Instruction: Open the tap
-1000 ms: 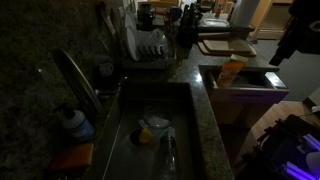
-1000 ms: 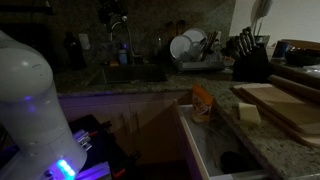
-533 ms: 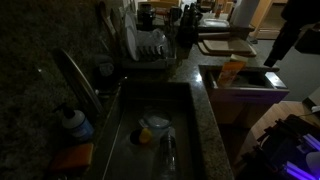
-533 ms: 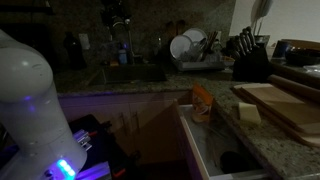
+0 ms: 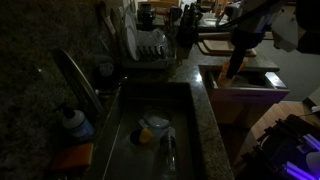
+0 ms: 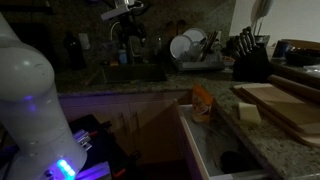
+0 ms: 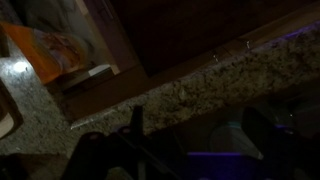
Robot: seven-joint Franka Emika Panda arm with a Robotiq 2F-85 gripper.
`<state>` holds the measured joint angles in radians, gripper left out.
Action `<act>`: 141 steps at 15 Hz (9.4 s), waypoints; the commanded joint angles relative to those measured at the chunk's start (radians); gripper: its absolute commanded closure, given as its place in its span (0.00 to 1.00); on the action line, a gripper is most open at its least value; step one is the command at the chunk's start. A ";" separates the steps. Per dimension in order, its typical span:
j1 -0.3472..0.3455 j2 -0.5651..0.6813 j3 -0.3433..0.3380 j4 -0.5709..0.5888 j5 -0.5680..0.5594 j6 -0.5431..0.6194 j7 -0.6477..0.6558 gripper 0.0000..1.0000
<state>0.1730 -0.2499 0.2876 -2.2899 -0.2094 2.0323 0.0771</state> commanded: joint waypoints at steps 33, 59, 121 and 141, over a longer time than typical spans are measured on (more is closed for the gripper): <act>0.134 0.693 0.018 0.607 0.019 0.258 -0.365 0.00; 0.283 1.241 0.014 1.371 -0.011 0.189 -0.492 0.00; 0.382 1.625 -0.041 1.922 0.229 0.121 -0.627 0.00; 0.370 1.631 -0.079 1.918 0.211 0.142 -0.611 0.99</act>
<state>0.5341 1.3774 0.2252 -0.3728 0.0037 2.1746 -0.5425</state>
